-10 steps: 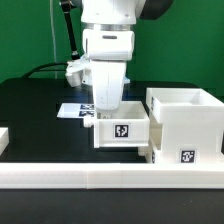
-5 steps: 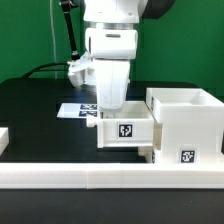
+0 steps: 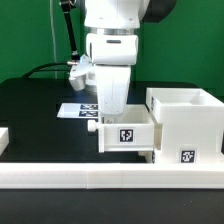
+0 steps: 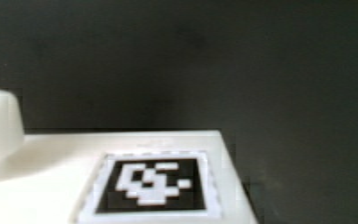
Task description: Assemble drawer
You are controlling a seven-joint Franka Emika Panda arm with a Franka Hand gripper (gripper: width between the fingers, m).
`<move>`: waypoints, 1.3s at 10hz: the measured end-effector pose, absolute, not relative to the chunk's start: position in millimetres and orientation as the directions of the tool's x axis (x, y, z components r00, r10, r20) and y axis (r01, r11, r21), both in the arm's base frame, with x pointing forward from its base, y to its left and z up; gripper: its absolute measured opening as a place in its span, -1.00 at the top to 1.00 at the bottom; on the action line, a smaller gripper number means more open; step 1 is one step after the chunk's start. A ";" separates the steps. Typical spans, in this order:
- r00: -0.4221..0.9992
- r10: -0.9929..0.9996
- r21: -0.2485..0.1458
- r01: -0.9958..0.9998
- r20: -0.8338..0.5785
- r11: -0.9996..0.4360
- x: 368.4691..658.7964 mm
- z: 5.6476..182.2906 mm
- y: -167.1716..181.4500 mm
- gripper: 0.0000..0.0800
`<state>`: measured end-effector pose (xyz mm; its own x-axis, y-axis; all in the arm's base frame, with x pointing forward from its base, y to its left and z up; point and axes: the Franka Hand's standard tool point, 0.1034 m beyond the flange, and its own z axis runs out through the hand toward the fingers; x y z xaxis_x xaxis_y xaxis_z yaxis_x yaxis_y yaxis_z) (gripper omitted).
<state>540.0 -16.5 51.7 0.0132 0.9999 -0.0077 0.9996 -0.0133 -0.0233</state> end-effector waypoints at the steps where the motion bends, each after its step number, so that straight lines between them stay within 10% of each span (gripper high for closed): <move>1: 0.013 1.000 -0.021 1.000 -0.008 -0.013 540.7 52.9 -16.5 0.90; 13: -0.001 1.000 -0.019 1.000 -0.007 0.000 543.1 52.4 -8.0 0.89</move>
Offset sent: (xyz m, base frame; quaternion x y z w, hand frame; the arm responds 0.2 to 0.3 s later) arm 0.0000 0.0000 0.0000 0.0000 0.0000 0.0000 1.0000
